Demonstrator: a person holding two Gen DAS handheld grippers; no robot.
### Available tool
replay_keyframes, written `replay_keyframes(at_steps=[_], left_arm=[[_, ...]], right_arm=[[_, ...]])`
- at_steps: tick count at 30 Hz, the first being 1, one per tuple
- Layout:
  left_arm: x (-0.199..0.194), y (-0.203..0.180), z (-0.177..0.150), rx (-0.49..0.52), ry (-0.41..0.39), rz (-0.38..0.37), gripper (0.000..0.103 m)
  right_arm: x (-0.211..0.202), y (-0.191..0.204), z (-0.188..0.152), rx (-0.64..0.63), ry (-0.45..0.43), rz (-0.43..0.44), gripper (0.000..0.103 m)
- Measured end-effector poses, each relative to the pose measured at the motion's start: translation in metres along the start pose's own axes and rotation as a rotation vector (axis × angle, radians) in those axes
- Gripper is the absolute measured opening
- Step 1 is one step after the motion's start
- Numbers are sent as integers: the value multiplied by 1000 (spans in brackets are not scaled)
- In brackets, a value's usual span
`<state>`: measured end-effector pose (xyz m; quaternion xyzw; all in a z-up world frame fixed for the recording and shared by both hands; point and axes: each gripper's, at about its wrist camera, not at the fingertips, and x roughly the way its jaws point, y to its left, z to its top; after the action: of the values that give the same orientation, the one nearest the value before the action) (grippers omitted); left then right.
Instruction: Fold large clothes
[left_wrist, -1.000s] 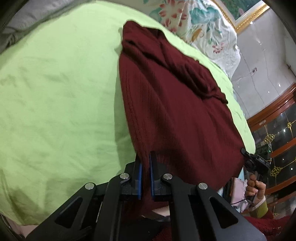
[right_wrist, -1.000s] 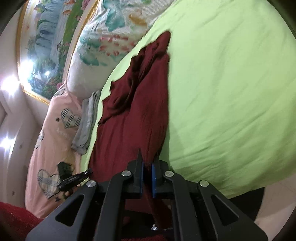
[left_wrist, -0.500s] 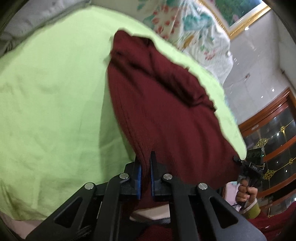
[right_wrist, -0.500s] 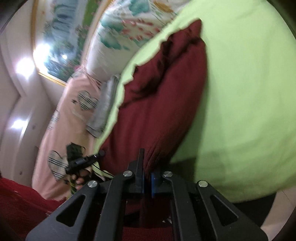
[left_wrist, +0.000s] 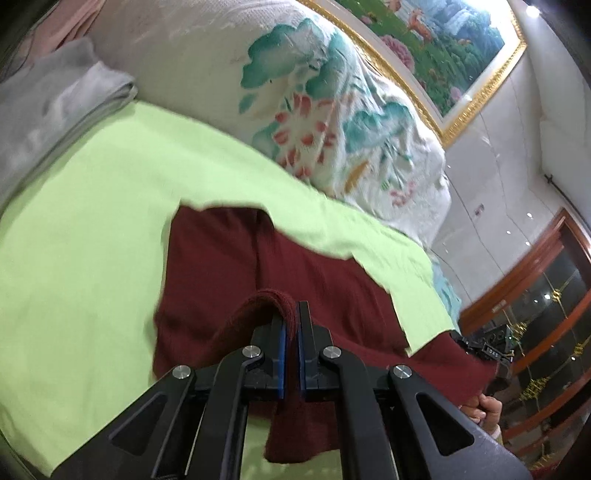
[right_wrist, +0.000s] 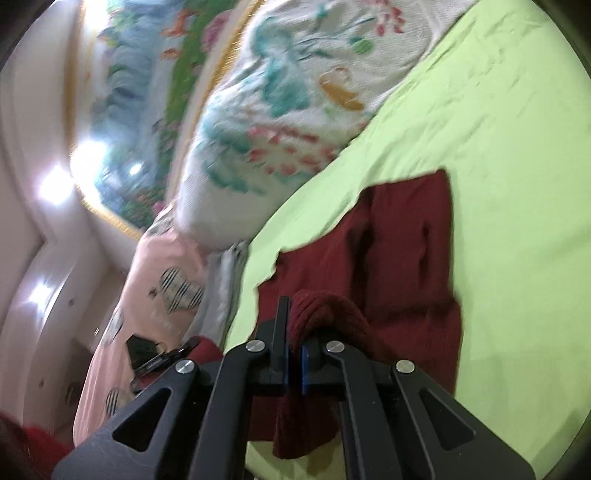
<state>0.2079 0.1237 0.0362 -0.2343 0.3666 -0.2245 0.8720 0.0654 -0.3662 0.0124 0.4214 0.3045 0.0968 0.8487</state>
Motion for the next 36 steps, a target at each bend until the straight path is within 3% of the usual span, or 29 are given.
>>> replay_keyframes(at_steps=[4,9,12,17,19,21,22,25,27,30,33,36], left_arm=[[62,27,48,-64,11,76,3],[131,74,59,-132,93,204,3],[157,92,56,-160,118,224,3],[156,92,50,-168,137,211,6],[143,85,46,-172,130,200,13],[122,73,36,-166,106,182,30],[113,66,29,-163,98,170,32],[97,43,7,-149,102,103,32],[99,30,-4,-129,132,69,32],[125,6,-17,-87,196,40,32],[150,-3,-13,-40,211,102,32],[161,19,6,-81,192,149,32]], right_arm=[[48,-30,47,56,20,-135,4],[100,-59,65,71,104,-292,4],[109,-73,64,94,117,-311,4],[101,-71,68,99,100,-277,8],[92,-66,66,96,85,-270,17],[77,-54,62,64,28,-278,31],[71,-47,60,49,-2,-279,38],[56,-27,47,1,-57,-249,39],[64,-13,34,-39,-27,-206,39],[98,4,14,-109,99,-208,39],[127,9,9,-159,158,-244,39],[132,-8,27,-126,116,-305,39]])
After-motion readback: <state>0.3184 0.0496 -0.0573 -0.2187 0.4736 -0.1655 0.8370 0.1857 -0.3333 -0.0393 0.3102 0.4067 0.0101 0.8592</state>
